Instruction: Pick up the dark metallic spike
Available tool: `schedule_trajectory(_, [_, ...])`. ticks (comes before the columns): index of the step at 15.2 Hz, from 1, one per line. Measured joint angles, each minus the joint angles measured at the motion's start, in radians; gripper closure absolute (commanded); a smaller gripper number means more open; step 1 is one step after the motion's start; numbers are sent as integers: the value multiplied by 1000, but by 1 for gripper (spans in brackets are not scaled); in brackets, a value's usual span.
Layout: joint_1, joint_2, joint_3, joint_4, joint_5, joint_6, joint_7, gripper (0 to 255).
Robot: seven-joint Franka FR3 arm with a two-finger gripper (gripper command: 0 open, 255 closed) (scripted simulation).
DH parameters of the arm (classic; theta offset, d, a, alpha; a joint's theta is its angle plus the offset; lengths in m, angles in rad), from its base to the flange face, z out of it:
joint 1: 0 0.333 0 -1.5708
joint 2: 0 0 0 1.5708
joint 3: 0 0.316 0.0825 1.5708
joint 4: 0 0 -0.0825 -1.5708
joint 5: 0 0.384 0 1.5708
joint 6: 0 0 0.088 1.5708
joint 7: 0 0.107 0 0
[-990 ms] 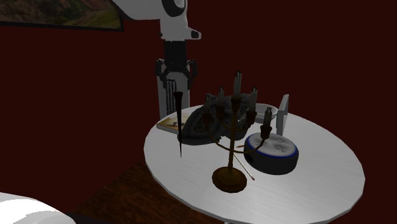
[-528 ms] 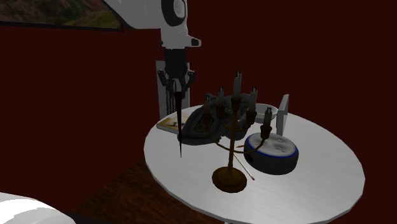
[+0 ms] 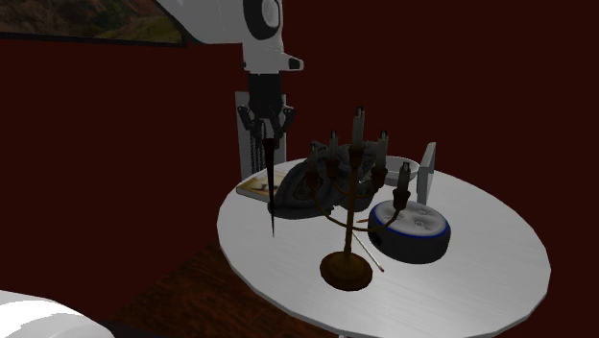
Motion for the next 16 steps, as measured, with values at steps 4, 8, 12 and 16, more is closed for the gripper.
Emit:
schedule_trajectory(4, [0,-3,0,36,0,-40,0,255])
schedule_trajectory(8, [0,-12,0,73,-1,-87,1,255])
schedule_trajectory(12, [0,-13,0,131,-2,-145,1,255])
schedule_trajectory(16, [0,-15,1,174,-2,-191,1,255])
